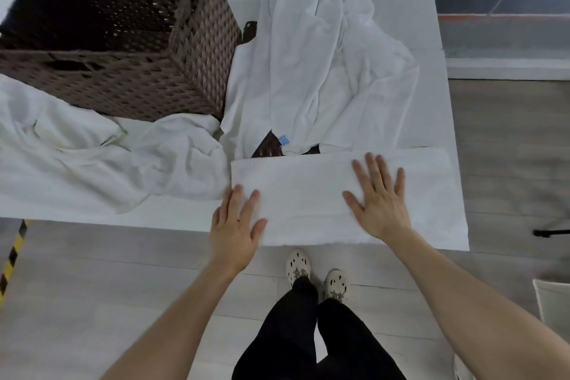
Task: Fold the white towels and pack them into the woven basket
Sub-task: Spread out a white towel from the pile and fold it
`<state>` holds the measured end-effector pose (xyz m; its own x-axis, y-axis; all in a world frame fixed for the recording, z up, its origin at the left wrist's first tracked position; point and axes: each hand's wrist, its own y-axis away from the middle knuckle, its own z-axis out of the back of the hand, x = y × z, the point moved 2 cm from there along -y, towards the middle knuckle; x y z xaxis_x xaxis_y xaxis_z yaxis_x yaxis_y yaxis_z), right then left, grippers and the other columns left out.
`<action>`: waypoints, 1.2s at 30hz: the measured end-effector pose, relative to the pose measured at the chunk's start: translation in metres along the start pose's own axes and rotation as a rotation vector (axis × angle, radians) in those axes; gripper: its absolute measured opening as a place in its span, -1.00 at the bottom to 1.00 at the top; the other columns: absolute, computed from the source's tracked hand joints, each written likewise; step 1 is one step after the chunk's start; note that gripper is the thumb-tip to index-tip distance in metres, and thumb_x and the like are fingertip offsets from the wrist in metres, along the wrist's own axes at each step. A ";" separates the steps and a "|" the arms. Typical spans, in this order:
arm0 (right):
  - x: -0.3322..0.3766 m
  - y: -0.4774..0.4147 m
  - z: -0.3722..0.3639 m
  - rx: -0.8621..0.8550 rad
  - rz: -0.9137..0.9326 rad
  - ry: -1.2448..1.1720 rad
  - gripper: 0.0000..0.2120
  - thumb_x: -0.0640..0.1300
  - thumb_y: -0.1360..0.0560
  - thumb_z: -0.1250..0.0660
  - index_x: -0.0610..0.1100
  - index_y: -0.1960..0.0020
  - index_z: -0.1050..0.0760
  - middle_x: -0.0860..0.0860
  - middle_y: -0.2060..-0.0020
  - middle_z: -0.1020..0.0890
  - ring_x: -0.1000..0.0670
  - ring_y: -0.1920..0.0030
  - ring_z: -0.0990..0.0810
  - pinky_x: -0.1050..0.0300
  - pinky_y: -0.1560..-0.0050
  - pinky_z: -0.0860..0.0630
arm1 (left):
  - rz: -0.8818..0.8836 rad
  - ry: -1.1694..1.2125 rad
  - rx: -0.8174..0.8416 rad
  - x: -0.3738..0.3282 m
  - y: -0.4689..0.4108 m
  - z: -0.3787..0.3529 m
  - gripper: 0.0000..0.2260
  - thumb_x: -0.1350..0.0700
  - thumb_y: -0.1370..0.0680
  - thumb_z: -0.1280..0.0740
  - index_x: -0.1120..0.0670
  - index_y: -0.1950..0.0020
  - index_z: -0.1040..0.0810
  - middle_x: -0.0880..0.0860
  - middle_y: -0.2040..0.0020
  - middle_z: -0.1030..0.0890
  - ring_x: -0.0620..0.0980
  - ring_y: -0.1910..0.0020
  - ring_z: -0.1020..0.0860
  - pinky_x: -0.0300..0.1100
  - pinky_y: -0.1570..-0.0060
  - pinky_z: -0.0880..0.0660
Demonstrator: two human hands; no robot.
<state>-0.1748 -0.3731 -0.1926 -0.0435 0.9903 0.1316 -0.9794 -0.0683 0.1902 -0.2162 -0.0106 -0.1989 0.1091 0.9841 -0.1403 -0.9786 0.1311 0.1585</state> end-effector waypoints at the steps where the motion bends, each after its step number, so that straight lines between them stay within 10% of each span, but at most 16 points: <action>1: 0.001 0.000 0.000 -0.006 -0.006 0.009 -0.26 0.33 -0.71 0.00 0.07 -0.74 0.20 -0.02 -0.73 0.20 -0.09 -0.71 0.26 -0.43 -0.63 0.10 | 0.096 0.067 -0.030 0.002 0.009 0.001 -0.40 -0.27 -0.69 -0.25 -0.01 -0.66 -0.35 0.15 -0.60 -0.34 0.24 -0.53 -0.38 0.15 -0.41 -0.42; 7: 0.007 0.028 -0.003 -0.037 0.151 0.064 -0.29 0.30 -0.70 -0.05 0.06 -0.75 0.05 -0.08 -0.73 0.16 -0.14 -0.72 0.20 -0.45 -0.62 0.06 | 1.051 1.239 0.120 -0.009 0.033 0.012 -0.42 0.08 -0.48 -0.67 0.27 -0.31 -0.46 0.22 -0.12 -0.67 0.18 -0.07 -0.71 0.04 -0.01 -0.70; 11: 0.006 0.026 -0.006 -0.018 0.175 0.045 -0.28 0.31 -0.70 -0.06 0.06 -0.75 0.05 -0.09 -0.72 0.19 -0.15 -0.71 0.24 -0.45 -0.62 0.10 | 1.217 1.603 0.212 -0.006 0.028 0.006 -0.69 0.29 -0.51 -0.56 0.33 -0.22 -0.65 0.24 -0.12 -0.72 0.15 0.00 -0.71 -0.06 0.13 -0.73; 18: -0.006 0.013 0.007 0.125 0.235 -0.164 -0.36 0.28 -0.70 -0.12 0.11 -0.72 -0.10 -0.02 -0.74 0.10 -0.05 -0.72 0.21 -0.37 -0.65 0.18 | 0.897 1.587 0.166 -0.032 0.016 0.080 -0.65 0.29 -0.26 -0.43 0.20 -0.05 -0.64 0.16 -0.02 -0.68 0.19 -0.11 -0.58 0.00 0.01 -0.64; 22: -0.017 -0.003 0.079 0.208 -0.151 -0.912 -0.63 0.14 -0.71 -0.25 -0.05 -0.34 -0.63 0.01 -0.32 -0.68 0.07 -0.30 -0.63 -0.03 -0.45 -0.48 | 0.560 1.383 0.146 -0.098 -0.013 0.151 -0.46 0.27 -0.33 -0.44 0.12 -0.32 -0.63 0.09 -0.11 -0.72 0.03 -0.06 -0.67 -0.07 0.01 -0.60; 26: -0.027 -0.013 0.143 0.420 -0.432 -1.530 -0.41 0.33 -0.58 -0.38 -0.21 -0.17 -0.64 -0.12 0.05 -0.79 -0.14 0.04 -0.80 -0.20 -0.13 -0.71 | 0.149 0.889 0.117 -0.188 -0.022 0.185 -0.81 0.20 -0.40 -0.47 0.04 0.05 -0.54 -0.13 0.13 -0.66 -0.15 0.18 -0.57 -0.20 0.14 -0.49; 30: -0.031 -0.020 0.178 0.479 -0.402 -1.338 -0.12 0.54 -0.25 -0.52 -0.19 -0.17 -0.61 -0.11 -0.01 -0.76 -0.13 -0.01 -0.76 -0.14 -0.13 -0.69 | -0.127 0.515 0.170 -0.261 -0.011 0.169 -0.62 0.08 -0.38 -0.45 -0.16 -0.17 -0.53 -0.28 -0.28 -0.69 -0.09 -0.03 -0.73 -0.06 -0.03 -0.67; 36: -0.084 -0.002 0.162 0.317 -0.351 -1.114 -0.88 -0.14 -0.49 -0.53 -0.13 0.02 -0.64 -0.03 0.12 -0.73 -0.05 0.11 -0.72 0.02 0.07 -0.65 | -0.180 0.674 0.297 -0.276 -0.008 0.144 -0.70 -0.16 -0.50 -0.57 -0.12 -0.16 -0.63 -0.28 -0.22 -0.66 -0.20 -0.17 -0.63 -0.21 -0.19 -0.58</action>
<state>-0.1375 -0.4758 -0.0462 0.5616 0.3248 0.7610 -0.8051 0.0024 0.5931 -0.2138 -0.2660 -0.0209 0.0390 0.6703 -0.7411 -0.8570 0.4038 0.3201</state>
